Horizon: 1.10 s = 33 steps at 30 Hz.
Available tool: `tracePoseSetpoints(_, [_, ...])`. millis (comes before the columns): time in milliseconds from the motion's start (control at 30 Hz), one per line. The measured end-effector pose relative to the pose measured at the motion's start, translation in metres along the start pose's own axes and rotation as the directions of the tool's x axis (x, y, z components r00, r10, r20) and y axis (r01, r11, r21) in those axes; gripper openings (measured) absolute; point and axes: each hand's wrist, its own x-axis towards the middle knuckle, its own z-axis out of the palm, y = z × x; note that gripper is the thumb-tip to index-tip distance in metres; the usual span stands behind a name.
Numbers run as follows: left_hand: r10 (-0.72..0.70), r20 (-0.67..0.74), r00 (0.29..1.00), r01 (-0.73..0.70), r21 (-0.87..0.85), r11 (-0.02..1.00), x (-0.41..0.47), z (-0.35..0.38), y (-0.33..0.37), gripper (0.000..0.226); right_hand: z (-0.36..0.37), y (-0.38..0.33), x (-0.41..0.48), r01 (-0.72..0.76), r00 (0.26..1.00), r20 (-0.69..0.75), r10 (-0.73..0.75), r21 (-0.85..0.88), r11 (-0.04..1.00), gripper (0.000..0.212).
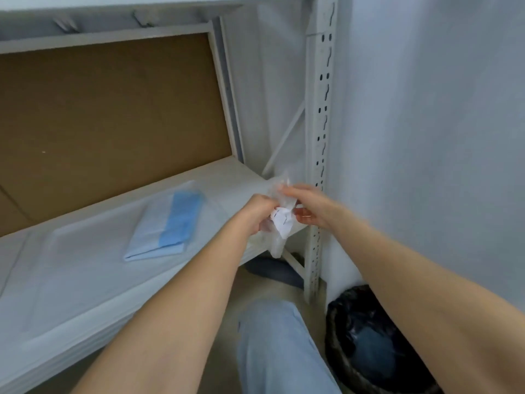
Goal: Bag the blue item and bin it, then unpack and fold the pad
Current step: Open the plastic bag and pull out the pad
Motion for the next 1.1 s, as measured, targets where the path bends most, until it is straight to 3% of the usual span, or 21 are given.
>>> tracePoseSetpoints(133, [0.033, 0.086, 0.996, -0.041, 0.084, 0.996, -0.006, 0.049, -0.001, 0.012, -0.034, 0.025, -0.016, 0.036, 0.991, -0.130, -0.032, 0.026, 0.999, 0.004])
tracePoseSetpoints(267, [0.016, 0.173, 0.985, -0.033, 0.094, 0.995, -0.001, 0.088, -0.019, 0.015, -0.065, 0.062, -0.028, 0.026, 0.964, -0.266, -0.019, 0.020, 0.999, 0.015])
tracePoseSetpoints(400, [-0.052, 0.286, 0.957, 0.003, 0.168, 0.986, -0.002, 0.119, -0.041, 0.033, -0.084, 0.102, -0.047, -0.044, 0.916, -0.399, 0.029, -0.028, 0.999, 0.018])
tracePoseSetpoints(533, [-0.093, 0.307, 0.947, 0.031, 0.200, 0.979, -0.002, 0.142, -0.063, 0.034, -0.102, 0.155, -0.049, -0.186, 0.826, -0.554, 0.101, -0.099, 0.978, 0.023])
tracePoseSetpoints(633, [-0.137, 0.296, 0.945, 0.074, 0.217, 0.974, -0.005, 0.155, -0.079, 0.032, -0.112, 0.197, -0.057, -0.348, 0.775, -0.620, 0.124, -0.254, 0.902, 0.032])
tracePoseSetpoints(800, [-0.175, 0.234, 0.956, 0.116, 0.244, 0.963, -0.002, 0.174, -0.107, 0.014, -0.111, 0.241, -0.083, -0.481, 0.833, -0.517, 0.197, -0.501, 0.719, 0.027])
tracePoseSetpoints(867, [-0.182, 0.204, 0.962, 0.123, 0.271, 0.955, 0.004, 0.180, -0.119, 0.023, -0.110, 0.257, -0.084, -0.500, 0.854, -0.444, 0.273, -0.551, 0.668, 0.015])
tracePoseSetpoints(933, [-0.203, 0.174, 0.964, 0.138, 0.326, 0.935, 0.009, 0.184, -0.130, 0.023, -0.108, 0.275, -0.080, -0.524, 0.851, -0.385, 0.358, -0.577, 0.626, 0.028])
tracePoseSetpoints(1100, [-0.281, 0.138, 0.950, 0.194, 0.444, 0.875, 0.028, 0.197, -0.151, 0.020, -0.101, 0.305, -0.064, -0.542, 0.834, -0.316, 0.452, -0.621, 0.566, 0.031])
